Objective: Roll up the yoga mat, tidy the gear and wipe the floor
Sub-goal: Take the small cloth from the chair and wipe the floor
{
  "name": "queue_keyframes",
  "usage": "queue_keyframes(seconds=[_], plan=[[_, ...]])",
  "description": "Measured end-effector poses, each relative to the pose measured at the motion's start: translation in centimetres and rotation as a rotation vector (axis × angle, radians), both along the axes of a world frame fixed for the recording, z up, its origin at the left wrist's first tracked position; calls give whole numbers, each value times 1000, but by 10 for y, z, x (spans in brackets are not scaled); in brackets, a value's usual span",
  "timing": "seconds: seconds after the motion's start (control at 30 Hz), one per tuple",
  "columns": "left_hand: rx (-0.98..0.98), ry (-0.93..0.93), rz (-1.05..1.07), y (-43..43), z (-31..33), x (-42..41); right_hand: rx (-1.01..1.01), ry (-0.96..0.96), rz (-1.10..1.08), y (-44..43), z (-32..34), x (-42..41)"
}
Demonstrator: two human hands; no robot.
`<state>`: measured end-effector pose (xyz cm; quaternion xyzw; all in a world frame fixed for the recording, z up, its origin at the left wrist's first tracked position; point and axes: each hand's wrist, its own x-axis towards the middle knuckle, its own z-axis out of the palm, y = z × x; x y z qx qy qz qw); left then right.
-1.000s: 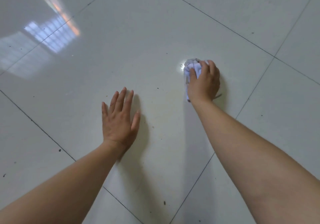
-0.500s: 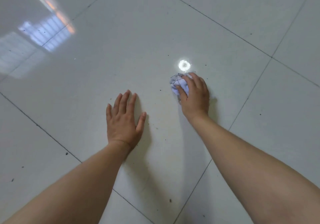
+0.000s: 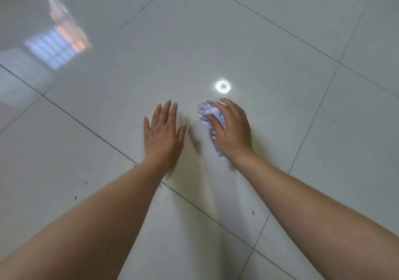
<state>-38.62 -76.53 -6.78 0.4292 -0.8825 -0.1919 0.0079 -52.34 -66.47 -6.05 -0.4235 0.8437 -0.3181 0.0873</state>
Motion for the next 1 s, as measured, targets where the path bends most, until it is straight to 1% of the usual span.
queue_keyframes(seconds=[0.13,0.2,0.27,0.33,0.37,0.43,0.5,0.53,0.67,0.73,0.77,0.87,0.93,1.0], plan=[[-52,-104,114,-24,0,83,7,-39,89,-40,-8,71],[-67,-141,155,-30,1,113,34,-22,148,-53,-17,97],[-64,-173,180,-32,0,137,87,14,192,-62,-29,110],[-36,-181,232,-34,-4,151,117,111,193,-71,-38,110],[-5,-175,269,-35,-7,153,114,145,169,-79,-41,106],[46,-162,340,-36,-13,151,116,139,83,-102,-42,96],[31,-155,382,-34,-21,146,146,103,23,-125,-41,96],[2,-148,397,-32,-24,145,157,105,31,-134,-41,100],[-52,-131,441,-30,-31,143,110,177,269,-130,-41,115],[-53,-122,448,-31,-31,142,76,169,314,-119,-43,107],[-52,-122,451,-31,-31,142,50,158,296,-114,-44,102],[-55,-126,455,-31,-30,141,-3,174,146,-117,-48,87],[-50,-130,456,-32,-30,141,34,159,81,-139,-48,85],[-48,-130,452,-32,-30,142,89,141,103,-161,-44,90]])
